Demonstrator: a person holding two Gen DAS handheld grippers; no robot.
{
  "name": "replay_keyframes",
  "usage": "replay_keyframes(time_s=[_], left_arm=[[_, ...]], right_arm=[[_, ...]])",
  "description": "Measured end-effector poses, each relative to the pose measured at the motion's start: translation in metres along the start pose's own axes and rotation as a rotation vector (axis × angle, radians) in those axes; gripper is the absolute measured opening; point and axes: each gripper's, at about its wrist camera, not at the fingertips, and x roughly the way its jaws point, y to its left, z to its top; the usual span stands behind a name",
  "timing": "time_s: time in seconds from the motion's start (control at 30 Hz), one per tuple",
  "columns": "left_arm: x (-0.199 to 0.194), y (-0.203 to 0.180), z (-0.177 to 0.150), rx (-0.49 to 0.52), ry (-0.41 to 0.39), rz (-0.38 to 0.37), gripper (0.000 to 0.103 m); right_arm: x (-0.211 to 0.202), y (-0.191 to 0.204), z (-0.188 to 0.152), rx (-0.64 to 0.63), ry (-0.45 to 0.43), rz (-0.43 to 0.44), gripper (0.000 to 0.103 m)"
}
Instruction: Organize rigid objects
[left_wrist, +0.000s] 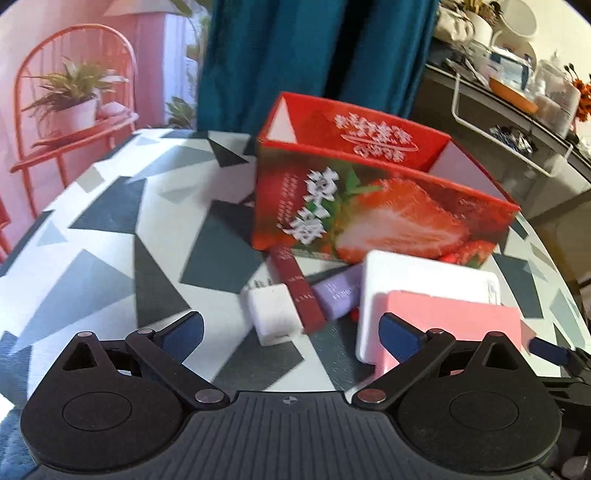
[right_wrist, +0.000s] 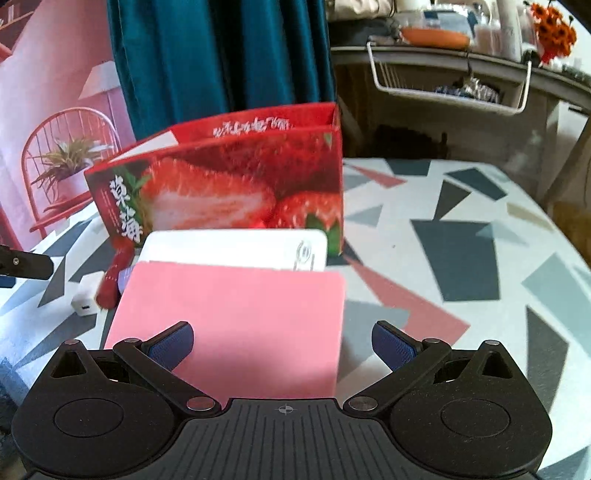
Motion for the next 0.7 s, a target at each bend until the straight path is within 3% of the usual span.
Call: replay_keyframes(time_s=[0.23, 0.37, 0.5, 0.6, 0.7], left_arm=[[0.013, 0.001, -0.004, 0.008, 0.054, 0.039, 0.097], [0.021, 0.0, -0.007, 0.004, 0.082, 0.023, 0.094], [0.028, -0.008, -0.009, 0.039, 0.095, -0.011, 0.087], [0.031, -0.011, -0.012, 0.035, 0.105, -0.094, 0.074], [0.036, -0.014, -0.015, 0.029, 0.13, -0.142, 0.074]], right_arm=[[0.003, 0.0, -0.001, 0.008, 0.03, 0.029, 0.101], [0.006, -0.004, -0.002, 0.029, 0.051, 0.039, 0.094], [0.007, -0.003, -0.003, 0.025, 0.058, 0.054, 0.087], [0.008, 0.0, -0.004, 0.012, 0.062, 0.06, 0.087], [0.009, 0.005, -0.005, -0.001, 0.067, 0.072, 0.087]])
